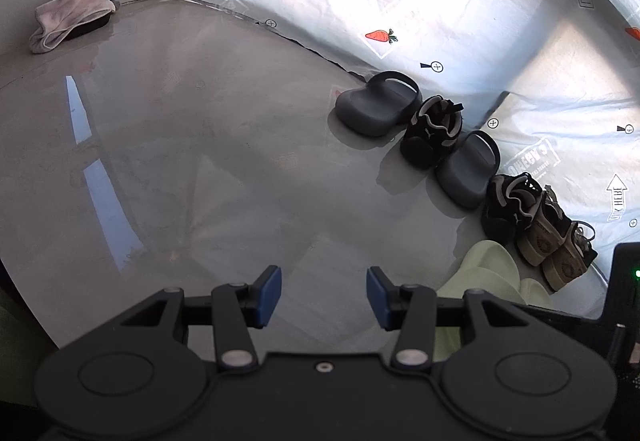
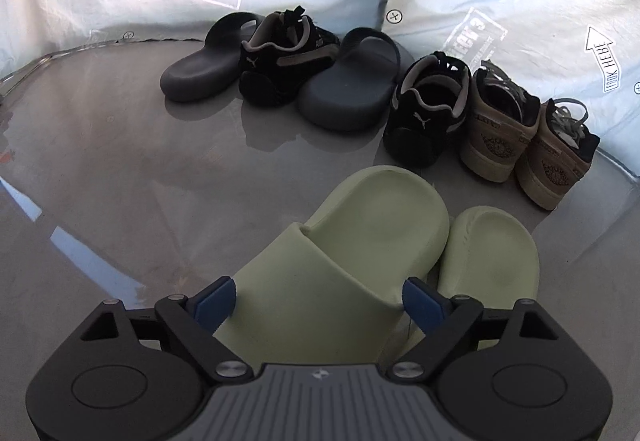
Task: Organize scattered shoes
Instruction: 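Set the light-green slide beside its mate with the right tool, then push the two light-green slides into a neat pair with the right tool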
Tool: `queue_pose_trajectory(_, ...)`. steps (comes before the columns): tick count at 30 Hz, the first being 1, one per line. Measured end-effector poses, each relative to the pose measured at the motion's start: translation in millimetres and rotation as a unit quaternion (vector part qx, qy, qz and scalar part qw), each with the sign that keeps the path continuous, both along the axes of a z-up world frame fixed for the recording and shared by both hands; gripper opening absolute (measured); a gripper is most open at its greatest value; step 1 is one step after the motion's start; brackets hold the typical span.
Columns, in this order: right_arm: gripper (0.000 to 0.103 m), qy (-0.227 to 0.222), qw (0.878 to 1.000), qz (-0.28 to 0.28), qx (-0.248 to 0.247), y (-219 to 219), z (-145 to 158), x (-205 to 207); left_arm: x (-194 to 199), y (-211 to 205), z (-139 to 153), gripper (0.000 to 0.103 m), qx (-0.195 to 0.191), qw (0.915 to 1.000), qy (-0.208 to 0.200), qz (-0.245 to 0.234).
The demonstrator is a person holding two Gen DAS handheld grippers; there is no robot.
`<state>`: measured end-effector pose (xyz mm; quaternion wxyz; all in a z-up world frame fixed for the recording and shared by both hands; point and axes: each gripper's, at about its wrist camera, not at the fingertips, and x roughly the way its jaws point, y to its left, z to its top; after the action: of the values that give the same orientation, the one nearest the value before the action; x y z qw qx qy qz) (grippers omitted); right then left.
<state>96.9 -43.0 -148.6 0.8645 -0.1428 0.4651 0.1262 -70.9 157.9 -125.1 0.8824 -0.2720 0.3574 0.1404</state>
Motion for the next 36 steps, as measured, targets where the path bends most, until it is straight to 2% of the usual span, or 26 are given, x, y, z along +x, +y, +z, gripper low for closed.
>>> queue_pose_trajectory(9, 0.09, 0.013, 0.995, 0.097, -0.002, -35.7, 3.5, -17.2, 12.8, -19.9, -2.1, 0.048, -0.005, 0.9991, -0.004, -0.042)
queue_pose_trajectory(12, 0.09, -0.012, 0.993, 0.118, 0.012, -53.6, 6.9, -30.7, 18.1, -25.6, -2.3, 0.048, -0.004, 0.9983, -0.005, -0.058)
queue_pose_trajectory(14, 0.091, -0.054, 0.994, 0.095, 0.009, -63.0, 14.2, -43.8, 21.9, -28.3, -2.9, 0.048, -0.004, 0.9979, -0.009, -0.063)
queue_pose_trajectory(16, 0.091, -0.088, 0.996, 0.027, 0.021, -75.9, 25.5, -58.4, 25.7, -30.3, -4.0, 0.048, -0.006, 0.9976, -0.011, -0.068)
queue_pose_trajectory(17, 0.091, -0.083, 0.996, -0.021, 0.033, -84.4, 29.7, -66.4, 28.9, -31.3, -5.8, 0.048, -0.01, 0.9974, -0.011, -0.07)
queue_pose_trajectory(18, 0.09, -0.076, 0.995, -0.045, 0.038, -89.2, 30.2, -71.9, 31.3, -32.2, -7.1, 0.048, -0.011, 0.9973, -0.01, -0.071)
queue_pose_trajectory(19, 0.088, -0.068, 0.996, -0.051, 0.036, -91.7, 27.8, -77.8, 33.7, -33.0, -8.4, 0.048, -0.012, 0.9972, -0.01, -0.073)
queue_pose_trajectory(20, 0.079, -0.056, 0.997, -0.051, 0.028, -94.2, 22.2, -87.3, 35.0, -33.8, -9.3, 0.048, -0.013, 0.9971, -0.011, -0.073)
queue_pose_trajectory(21, 0.074, -0.045, 0.997, -0.051, 0.021, -96.7, 16.7, -96.7, 36.4, -34.6, -10.1, 0.048, -0.014, 0.9971, -0.011, -0.074)
queue_pose_trajectory(25, 0.071, -0.063, 0.998, -0.013, -0.003, -91.8, -10.7, -124.1, 37.7, -36.6, -12.5, 0.048, -0.016, 0.9967, -0.009, -0.079)
queue_pose_trajectory(31, 0.07, -0.067, 0.995, -0.067, 0.036, -99.5, -19.8, -106.1, 35.3, -36.6, -16.7, 0.048, -0.01, 0.9961, 0.005, -0.087)
queue_pose_trajectory(33, 0.07, -0.076, 0.994, -0.066, 0.037, -100.4, -24.3, -103.0, 34.6, -35.8, -17.8, 0.048, -0.01, 0.996, 0.008, -0.088)
queue_pose_trajectory(34, 0.069, -0.081, 0.994, -0.064, 0.038, -100.1, -24.9, -103.1, 34.8, -35.3, -18.0, 0.048, -0.01, 0.996, 0.008, -0.089)
queue_pose_trajectory(36, 0.059, -0.089, 0.993, -0.061, 0.042, -99.0, -24.9, -102.0, 35.8, -34.8, -18.5, 0.048, -0.01, 0.996, 0.006, -0.088)
